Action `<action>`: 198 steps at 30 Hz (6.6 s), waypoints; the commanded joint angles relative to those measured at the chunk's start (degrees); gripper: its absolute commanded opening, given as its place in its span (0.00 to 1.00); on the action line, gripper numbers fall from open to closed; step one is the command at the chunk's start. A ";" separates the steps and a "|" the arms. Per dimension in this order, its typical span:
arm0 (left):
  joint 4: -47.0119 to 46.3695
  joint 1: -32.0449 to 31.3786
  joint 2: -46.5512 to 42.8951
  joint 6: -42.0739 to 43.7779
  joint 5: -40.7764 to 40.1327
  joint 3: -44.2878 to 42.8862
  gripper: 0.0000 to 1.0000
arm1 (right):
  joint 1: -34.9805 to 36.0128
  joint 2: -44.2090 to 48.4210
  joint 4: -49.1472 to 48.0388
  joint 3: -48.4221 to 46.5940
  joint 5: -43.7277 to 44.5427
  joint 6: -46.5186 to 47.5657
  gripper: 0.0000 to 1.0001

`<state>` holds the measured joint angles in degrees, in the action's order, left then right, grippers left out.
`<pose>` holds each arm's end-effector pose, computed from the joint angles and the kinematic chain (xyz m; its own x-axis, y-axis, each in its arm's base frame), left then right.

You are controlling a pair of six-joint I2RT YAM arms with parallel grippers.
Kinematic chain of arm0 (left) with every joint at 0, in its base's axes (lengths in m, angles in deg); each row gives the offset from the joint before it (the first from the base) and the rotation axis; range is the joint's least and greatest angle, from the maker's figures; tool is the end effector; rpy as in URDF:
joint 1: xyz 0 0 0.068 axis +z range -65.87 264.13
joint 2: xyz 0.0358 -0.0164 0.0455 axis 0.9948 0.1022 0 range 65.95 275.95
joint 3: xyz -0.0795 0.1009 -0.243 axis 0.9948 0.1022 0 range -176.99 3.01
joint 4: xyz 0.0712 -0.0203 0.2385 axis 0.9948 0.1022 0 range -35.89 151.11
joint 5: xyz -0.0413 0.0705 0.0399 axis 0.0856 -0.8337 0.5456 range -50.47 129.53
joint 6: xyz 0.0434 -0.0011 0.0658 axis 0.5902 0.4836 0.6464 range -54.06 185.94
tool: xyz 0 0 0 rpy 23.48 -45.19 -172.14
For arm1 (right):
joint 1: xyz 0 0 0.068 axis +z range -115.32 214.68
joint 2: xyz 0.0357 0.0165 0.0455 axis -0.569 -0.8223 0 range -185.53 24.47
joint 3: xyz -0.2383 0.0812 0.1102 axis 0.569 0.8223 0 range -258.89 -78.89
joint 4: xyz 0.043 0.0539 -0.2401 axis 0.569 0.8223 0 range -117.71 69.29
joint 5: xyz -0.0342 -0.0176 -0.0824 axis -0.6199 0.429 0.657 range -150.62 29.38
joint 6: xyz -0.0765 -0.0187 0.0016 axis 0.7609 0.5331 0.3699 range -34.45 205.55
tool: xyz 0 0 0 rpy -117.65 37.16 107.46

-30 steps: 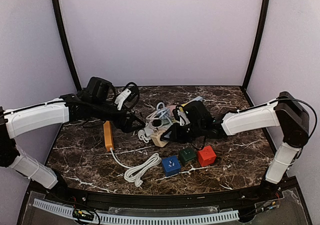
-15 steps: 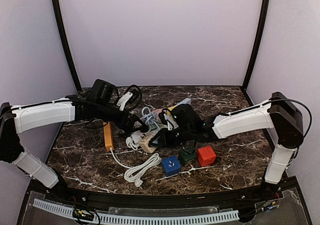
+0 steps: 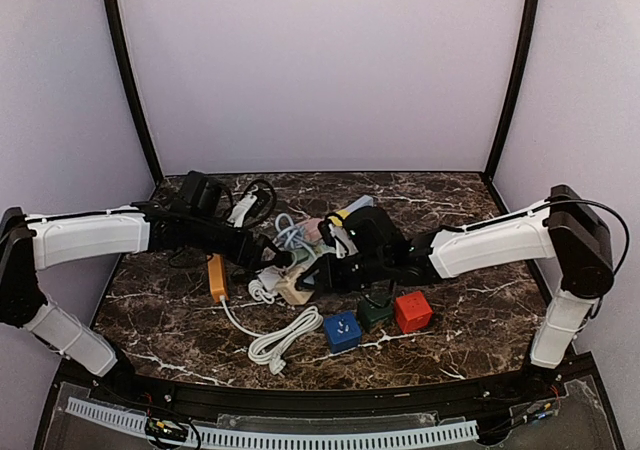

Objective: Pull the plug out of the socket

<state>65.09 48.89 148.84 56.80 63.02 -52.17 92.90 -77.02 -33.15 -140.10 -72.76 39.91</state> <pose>0.2515 -0.2106 0.2376 -0.6286 0.2657 -0.7309 0.6922 0.6196 -0.3701 0.2009 0.3510 0.1897 -0.8696 -0.0762 -0.4879 -0.4294 0.6046 0.6709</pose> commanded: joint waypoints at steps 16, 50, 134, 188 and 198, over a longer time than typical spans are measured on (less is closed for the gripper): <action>-22.97 -6.11 -4.50 -24.32 -1.71 17.94 0.75 | -1.80 4.67 -13.91 2.98 -2.67 -3.22 0.00; -26.02 -8.00 4.34 -25.48 -0.56 15.37 0.38 | -1.80 5.18 -11.12 3.57 -5.27 2.46 0.00; -27.03 -8.05 0.94 -21.78 -3.18 17.00 0.08 | 2.63 -5.25 -0.23 -3.53 3.10 -17.90 0.00; -15.68 -12.38 2.49 -8.60 -14.62 16.97 0.02 | 0.25 -1.94 -8.65 -0.47 0.97 -23.37 0.00; -19.69 -12.29 0.47 -13.67 -11.48 16.32 0.20 | 0.80 -0.13 -7.98 4.78 2.67 -21.55 0.00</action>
<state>43.14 36.37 149.78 45.69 50.82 -36.34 93.29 -79.84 -37.63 -137.15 -70.20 18.86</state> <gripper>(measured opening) 0.152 0.239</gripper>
